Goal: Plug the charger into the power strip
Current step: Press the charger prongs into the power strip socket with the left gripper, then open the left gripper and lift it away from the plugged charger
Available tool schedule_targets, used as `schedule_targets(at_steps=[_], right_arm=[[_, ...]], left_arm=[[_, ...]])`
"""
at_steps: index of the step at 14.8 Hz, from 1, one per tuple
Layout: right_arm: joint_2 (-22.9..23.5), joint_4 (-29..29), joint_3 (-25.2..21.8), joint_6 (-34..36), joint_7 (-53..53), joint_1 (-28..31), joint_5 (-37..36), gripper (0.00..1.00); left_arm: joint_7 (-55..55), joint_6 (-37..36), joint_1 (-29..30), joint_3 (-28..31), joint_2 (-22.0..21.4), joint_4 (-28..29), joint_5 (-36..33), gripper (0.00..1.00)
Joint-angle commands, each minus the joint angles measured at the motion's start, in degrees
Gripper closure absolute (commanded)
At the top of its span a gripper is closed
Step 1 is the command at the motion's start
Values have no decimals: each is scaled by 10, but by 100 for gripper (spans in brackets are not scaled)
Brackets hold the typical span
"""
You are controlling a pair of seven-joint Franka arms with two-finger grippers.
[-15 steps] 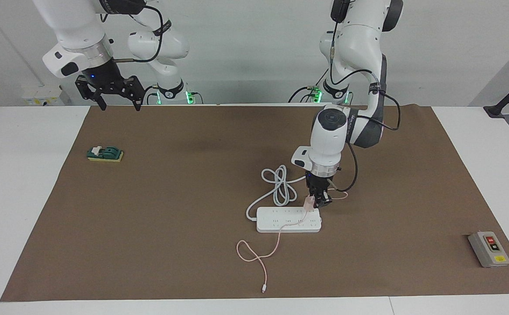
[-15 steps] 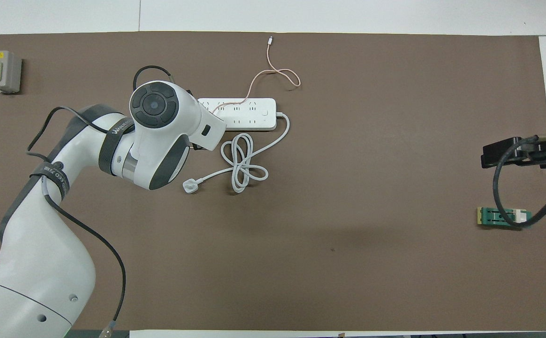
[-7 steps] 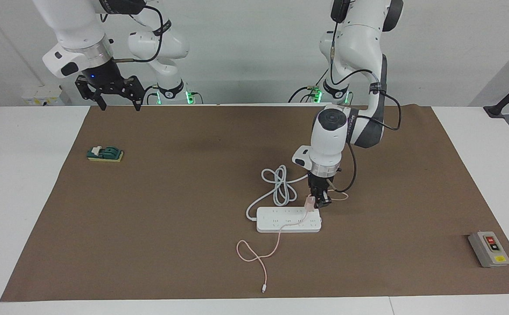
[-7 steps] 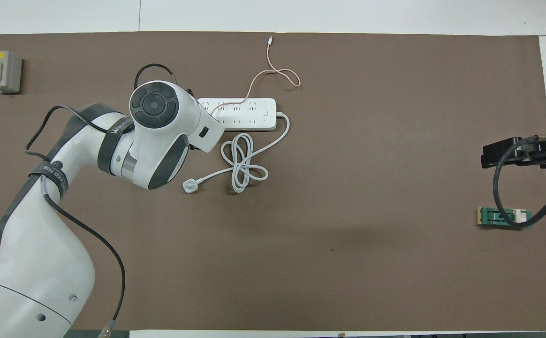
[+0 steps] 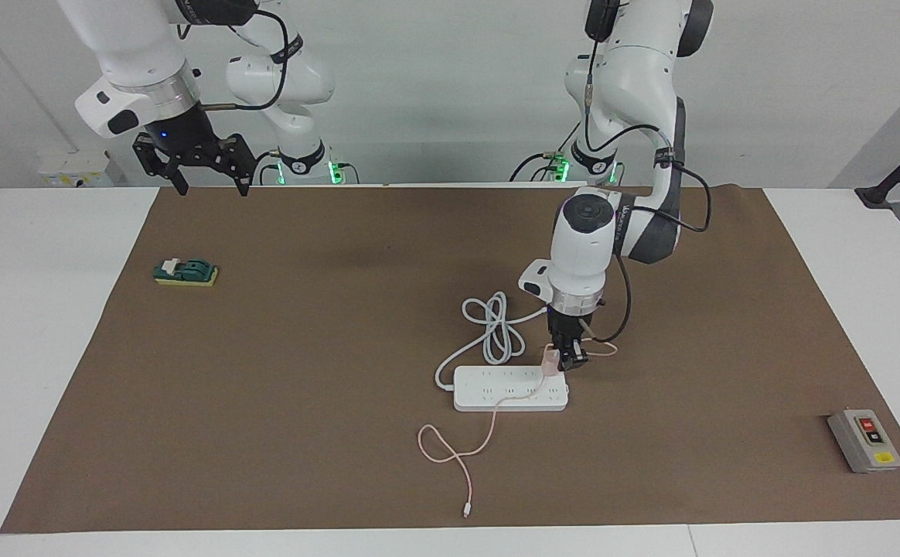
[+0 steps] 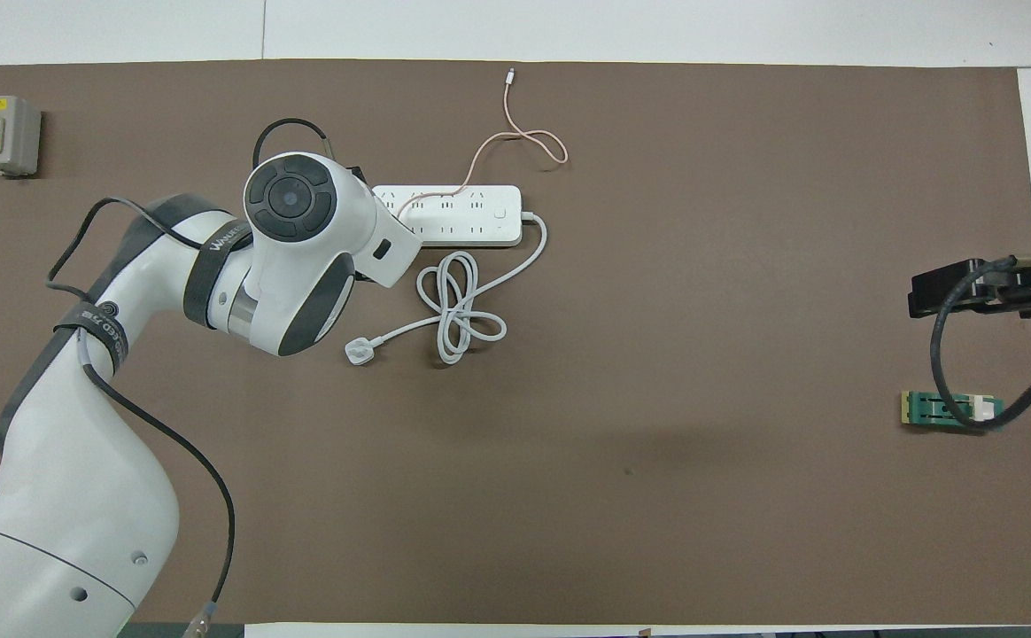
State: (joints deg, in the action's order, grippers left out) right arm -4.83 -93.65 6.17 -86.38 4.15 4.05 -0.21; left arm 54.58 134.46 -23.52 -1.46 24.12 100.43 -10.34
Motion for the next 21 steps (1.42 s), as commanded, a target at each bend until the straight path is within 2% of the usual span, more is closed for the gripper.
schedule_targets(at_steps=[1, 8, 13, 15, 17, 21], right_arm=[[-13, -14, 6, -4, -2, 8, -3, 0], [-13, -14, 6, -4, -1, 8, -3, 0], [-13, -14, 6, -4, -1, 9, -3, 0], [-13, -14, 6, -4, -2, 9, -3, 0], [-13, -14, 6, -4, -2, 9, -3, 0], [-13, -14, 6, -4, -1, 8, -3, 0]], left_arm=[[6, 25, 8, 0, 29, -1, -10, 100], [65, -30, 11, -4, 54, -44, -10, 100], [144, -85, 27, -15, 74, -95, 42, 100], [180, -123, 29, -19, 101, -138, 76, 100], [228, -182, 29, -19, 150, -220, 101, 100], [248, -179, 33, -19, 156, -228, 113, 100]])
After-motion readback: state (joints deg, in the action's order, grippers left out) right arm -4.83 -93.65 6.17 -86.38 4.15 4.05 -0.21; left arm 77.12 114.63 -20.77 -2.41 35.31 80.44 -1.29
